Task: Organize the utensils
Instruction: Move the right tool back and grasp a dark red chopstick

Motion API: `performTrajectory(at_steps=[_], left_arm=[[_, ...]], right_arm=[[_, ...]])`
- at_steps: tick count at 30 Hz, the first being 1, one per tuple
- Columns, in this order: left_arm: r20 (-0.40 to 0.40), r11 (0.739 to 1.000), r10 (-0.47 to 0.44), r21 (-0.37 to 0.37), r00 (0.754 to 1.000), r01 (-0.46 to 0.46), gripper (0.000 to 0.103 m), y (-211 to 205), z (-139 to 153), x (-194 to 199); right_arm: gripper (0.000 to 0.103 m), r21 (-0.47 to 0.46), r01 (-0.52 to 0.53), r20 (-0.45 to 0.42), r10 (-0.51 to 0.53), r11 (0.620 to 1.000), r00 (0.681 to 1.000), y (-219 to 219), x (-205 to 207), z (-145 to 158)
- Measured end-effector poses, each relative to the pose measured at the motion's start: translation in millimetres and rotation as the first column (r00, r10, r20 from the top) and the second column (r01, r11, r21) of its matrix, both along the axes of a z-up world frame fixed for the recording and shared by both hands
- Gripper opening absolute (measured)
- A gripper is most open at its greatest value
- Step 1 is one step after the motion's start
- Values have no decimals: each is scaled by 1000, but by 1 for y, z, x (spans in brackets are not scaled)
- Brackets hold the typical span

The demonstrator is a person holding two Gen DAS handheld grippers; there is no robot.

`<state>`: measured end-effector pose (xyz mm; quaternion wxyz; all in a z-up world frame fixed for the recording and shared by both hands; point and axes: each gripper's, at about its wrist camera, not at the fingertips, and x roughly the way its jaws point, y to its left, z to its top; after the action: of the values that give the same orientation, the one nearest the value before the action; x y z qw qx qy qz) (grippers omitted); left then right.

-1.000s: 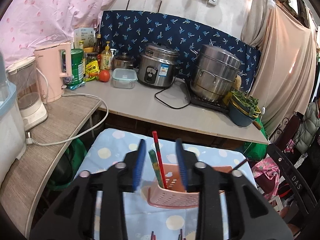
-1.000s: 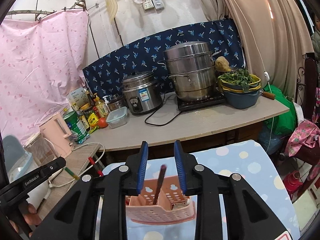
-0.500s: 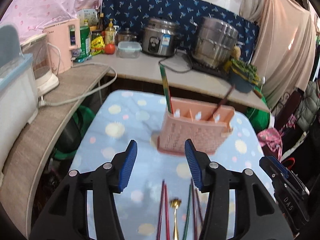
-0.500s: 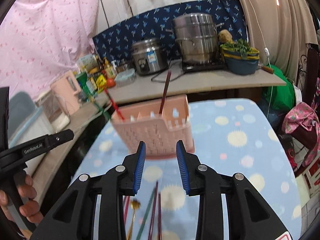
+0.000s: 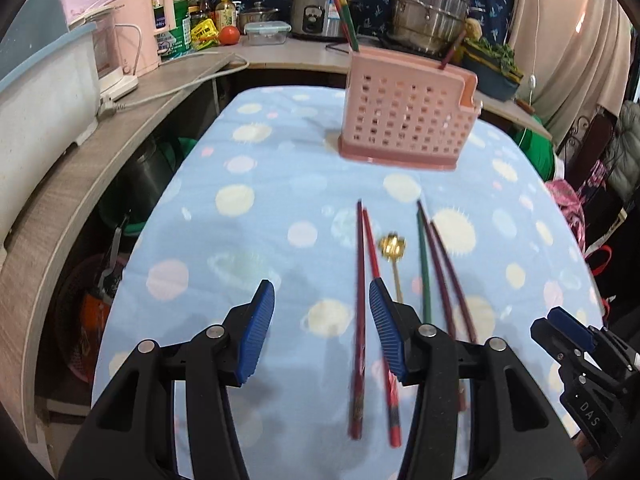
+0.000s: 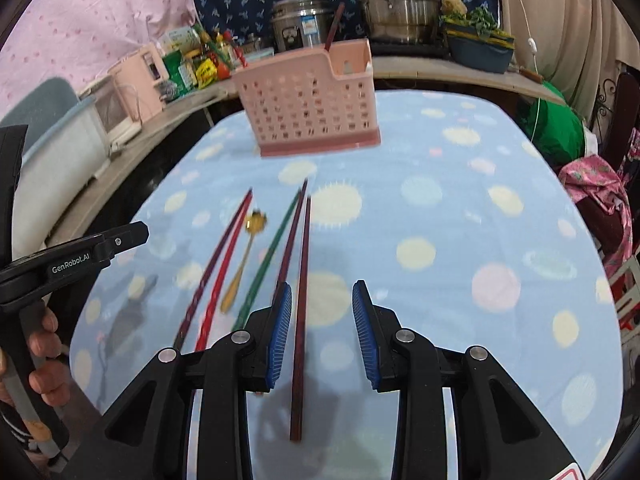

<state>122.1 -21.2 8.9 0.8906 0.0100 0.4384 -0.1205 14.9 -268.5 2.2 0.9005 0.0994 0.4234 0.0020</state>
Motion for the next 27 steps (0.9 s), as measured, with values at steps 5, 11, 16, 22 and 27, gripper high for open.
performTrajectory(at_steps=[5,11,16,22,27], left_arm=[[-49,1000,-12,16,999,13,47,2,-25,-22],[-81,1000,-18,23,997,20,47,5,-43,-38],[-95,999,-22,37,995,26,47,5,-52,-44],[-109,998,-22,52,994,28,47,2,-59,-47],[-117,998,-27,49,993,33,47,0,-62,-47]], right_arm=[[30,18,-15,-61,16,1000,998,11,-20,-25],[28,3,-32,-91,33,999,995,22,-35,-39],[21,-6,-37,-106,36,999,994,25,-38,-45],[13,-13,-40,-115,38,999,993,28,-37,-50],[7,-20,-35,-111,32,999,993,27,-37,-50]])
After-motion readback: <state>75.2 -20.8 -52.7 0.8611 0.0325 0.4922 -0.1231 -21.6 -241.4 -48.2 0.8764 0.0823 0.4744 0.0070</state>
